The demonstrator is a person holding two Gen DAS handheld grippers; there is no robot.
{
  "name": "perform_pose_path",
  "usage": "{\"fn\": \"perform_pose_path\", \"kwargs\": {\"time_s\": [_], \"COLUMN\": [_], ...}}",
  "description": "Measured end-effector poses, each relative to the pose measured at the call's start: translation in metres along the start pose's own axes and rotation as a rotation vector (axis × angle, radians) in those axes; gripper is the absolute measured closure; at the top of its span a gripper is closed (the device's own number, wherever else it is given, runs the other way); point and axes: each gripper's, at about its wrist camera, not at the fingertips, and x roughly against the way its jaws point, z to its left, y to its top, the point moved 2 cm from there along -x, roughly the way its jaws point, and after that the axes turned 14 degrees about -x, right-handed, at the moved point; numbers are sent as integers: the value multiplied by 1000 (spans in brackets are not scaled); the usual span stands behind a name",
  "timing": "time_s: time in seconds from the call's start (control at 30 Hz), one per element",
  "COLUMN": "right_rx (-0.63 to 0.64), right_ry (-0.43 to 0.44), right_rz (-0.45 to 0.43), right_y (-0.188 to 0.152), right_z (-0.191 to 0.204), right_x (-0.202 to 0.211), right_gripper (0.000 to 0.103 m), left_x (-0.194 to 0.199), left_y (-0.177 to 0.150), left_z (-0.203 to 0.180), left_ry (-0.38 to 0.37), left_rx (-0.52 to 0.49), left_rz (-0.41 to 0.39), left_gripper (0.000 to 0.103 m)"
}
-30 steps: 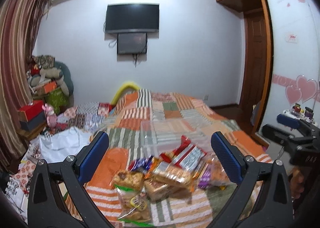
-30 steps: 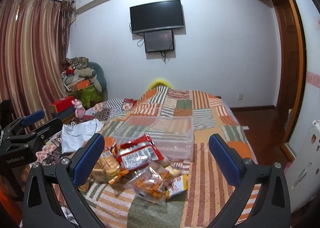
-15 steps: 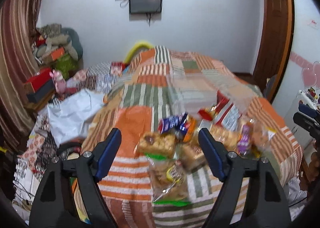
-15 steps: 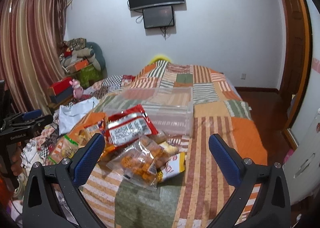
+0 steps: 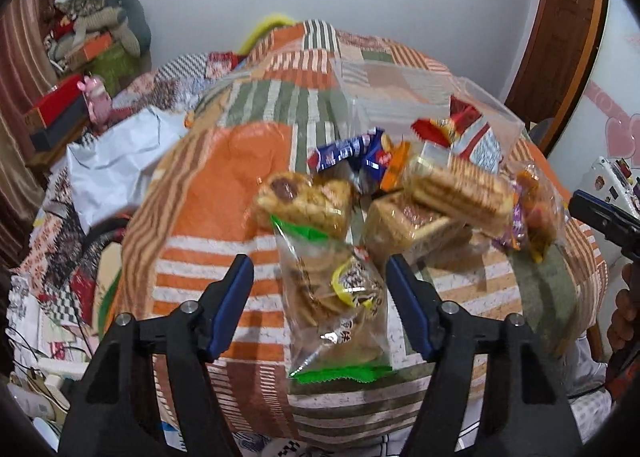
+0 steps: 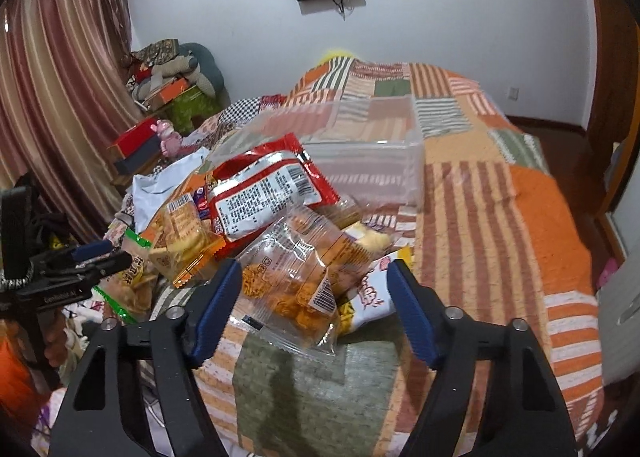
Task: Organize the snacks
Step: 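Grasp the green-trimmed cookie bag with the left tool while the right tool grasps the orange puffed-snack bag, then carry both bags over the clear box and open both tools to drop them in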
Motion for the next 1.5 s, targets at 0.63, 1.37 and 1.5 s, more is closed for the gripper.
{"fn": "perform_pose_path", "kwargs": {"time_s": [0.63,1.37,1.5], "right_rx": [-48,-94,-74], "right_ry": [4,98,94], "right_rz": [124,40,-18], "right_y": [-2,6,13], "right_z": [7,3,8], "right_x": [-39,-10,2], "right_gripper": [18,63,64], "left_x": [-39,14,24], "left_y": [-16,10,27], "left_z": [1,13,14], "left_ry": [-93,-29,-20], "left_rx": [50,61,54], "left_rz": [73,-93,-136], "left_gripper": [46,56,56]}}
